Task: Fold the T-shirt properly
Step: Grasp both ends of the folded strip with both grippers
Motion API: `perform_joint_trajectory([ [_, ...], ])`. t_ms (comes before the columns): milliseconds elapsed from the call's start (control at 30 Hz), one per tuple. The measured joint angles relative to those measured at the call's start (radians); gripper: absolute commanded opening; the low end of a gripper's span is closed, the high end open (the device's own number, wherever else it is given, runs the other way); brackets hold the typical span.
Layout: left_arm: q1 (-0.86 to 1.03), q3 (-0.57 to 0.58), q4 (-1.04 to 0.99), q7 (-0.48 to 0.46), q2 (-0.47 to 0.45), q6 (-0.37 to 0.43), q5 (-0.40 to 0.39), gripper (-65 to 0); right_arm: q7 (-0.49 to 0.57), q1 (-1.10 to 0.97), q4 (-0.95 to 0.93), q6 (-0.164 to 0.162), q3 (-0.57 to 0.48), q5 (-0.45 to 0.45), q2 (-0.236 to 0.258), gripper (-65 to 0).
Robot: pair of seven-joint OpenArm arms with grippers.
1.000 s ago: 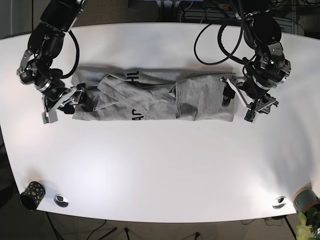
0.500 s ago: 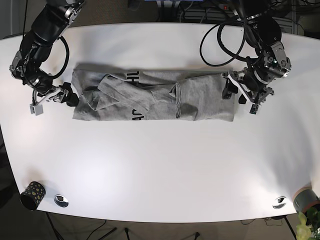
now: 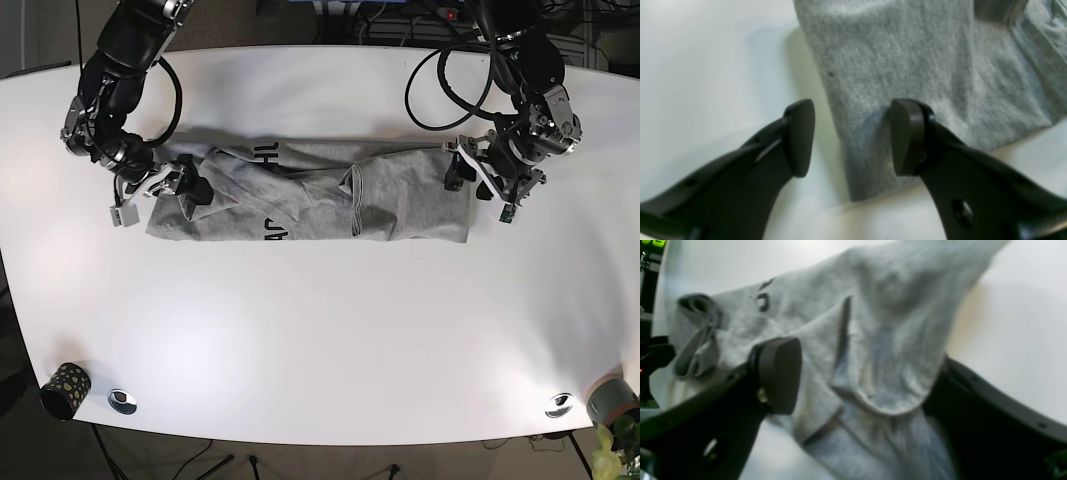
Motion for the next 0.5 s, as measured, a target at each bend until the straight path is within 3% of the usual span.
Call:
perform_joint_trajectory([
  [67, 0.000, 0.003, 0.000, 0.000, -0.008, 0.000, -0.001, -32.6, -0.003, 0.001, 0.006, 0.004, -0.005, 0.003, -0.006, -19.2],
  [167, 0.000, 0.037, -0.005, 0.000, -0.026, 0.000, 0.003, -32.6, -0.011, 0.011, 0.005, 0.002, -0.005, -0.009, -0.005, -28.1],
  [367, 0.002, 0.061, -0.008, 0.000, -0.035, 0.000, 0.003, -32.6, -0.029, 0.007, 0.003, -0.006, -0.005, -0.035, -0.003, -63.6],
  [500, 0.002, 0.065, -0.008, 0.000, -0.035, 0.000, 0.003, -32.6, -0.035, -0.001, 0.042, -0.008, -0.006, -0.035, 0.000, -65.0],
])
